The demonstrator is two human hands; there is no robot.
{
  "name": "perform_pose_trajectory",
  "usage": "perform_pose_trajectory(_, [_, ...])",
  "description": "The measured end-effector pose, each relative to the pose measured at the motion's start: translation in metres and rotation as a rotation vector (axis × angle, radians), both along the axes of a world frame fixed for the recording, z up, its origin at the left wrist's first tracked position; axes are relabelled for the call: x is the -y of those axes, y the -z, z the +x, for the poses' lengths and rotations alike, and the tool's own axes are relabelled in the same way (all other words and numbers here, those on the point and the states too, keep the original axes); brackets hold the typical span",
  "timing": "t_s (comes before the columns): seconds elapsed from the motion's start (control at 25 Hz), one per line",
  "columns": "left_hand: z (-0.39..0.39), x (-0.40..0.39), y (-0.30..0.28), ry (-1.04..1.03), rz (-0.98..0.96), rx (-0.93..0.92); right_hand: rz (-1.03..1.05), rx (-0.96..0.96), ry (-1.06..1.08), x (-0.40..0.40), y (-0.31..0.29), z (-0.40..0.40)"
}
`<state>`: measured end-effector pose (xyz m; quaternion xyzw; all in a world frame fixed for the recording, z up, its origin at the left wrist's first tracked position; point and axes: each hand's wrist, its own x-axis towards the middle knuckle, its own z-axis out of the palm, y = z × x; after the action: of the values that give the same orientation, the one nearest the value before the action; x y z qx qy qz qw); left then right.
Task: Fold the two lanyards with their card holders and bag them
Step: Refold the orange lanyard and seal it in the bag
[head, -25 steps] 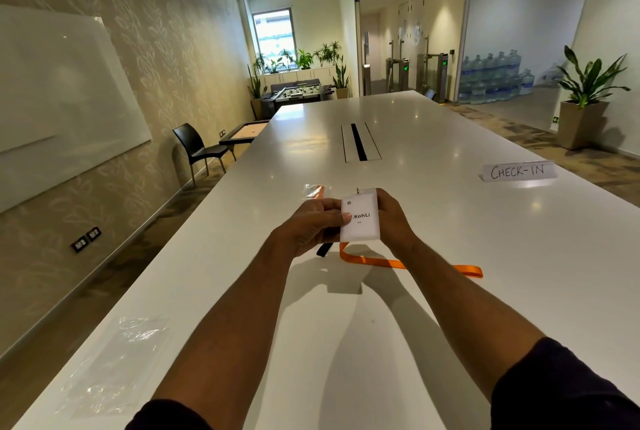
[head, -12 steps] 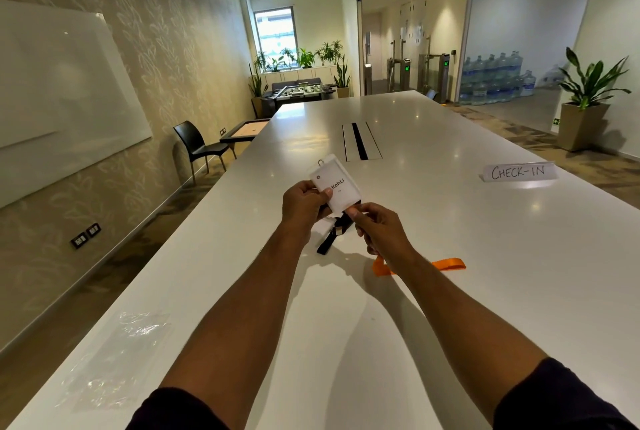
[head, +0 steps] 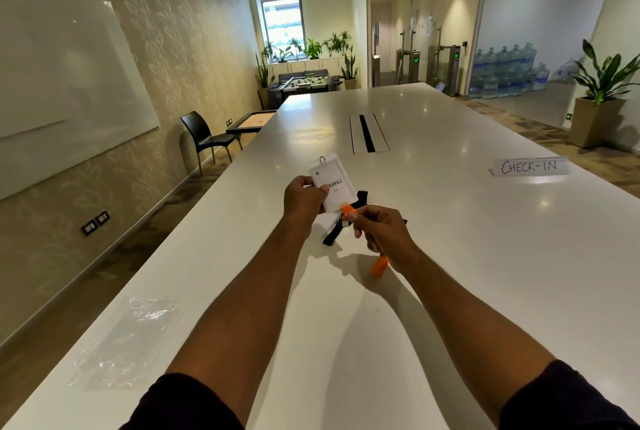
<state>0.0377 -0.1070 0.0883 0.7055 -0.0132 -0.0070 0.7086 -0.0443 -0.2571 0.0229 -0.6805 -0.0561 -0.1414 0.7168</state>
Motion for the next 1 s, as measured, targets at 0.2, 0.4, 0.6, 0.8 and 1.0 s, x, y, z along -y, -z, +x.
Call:
perform_pose_trajectory(0.2, [0.002, -0.007, 0.007, -0.023, 0.262, 0.137, 0.129, -0.022, 0.009, 0.0, -0.008, -0.004])
perform_pose_trajectory(0.4, [-0.001, -0.021, 0.013, 0.197, 0.477, 0.238, 0.273, 0.069, 0.101, 0.013, -0.032, 0.0])
perform_pose_trajectory(0.6, [-0.005, -0.029, 0.015, 0.384, 0.505, 0.242, 0.07, 0.16, 0.249, 0.035, -0.057, 0.007])
perform_pose_trajectory(0.8, [-0.011, -0.033, 0.011, 0.541, 0.514, 0.133, -0.04, 0.206, 0.315, 0.06, -0.07, 0.018])
perform_pose_trajectory(1.0, [-0.018, -0.033, 0.005, 0.638, 0.332, 0.011, -0.126, 0.062, 0.421, 0.076, -0.053, 0.024])
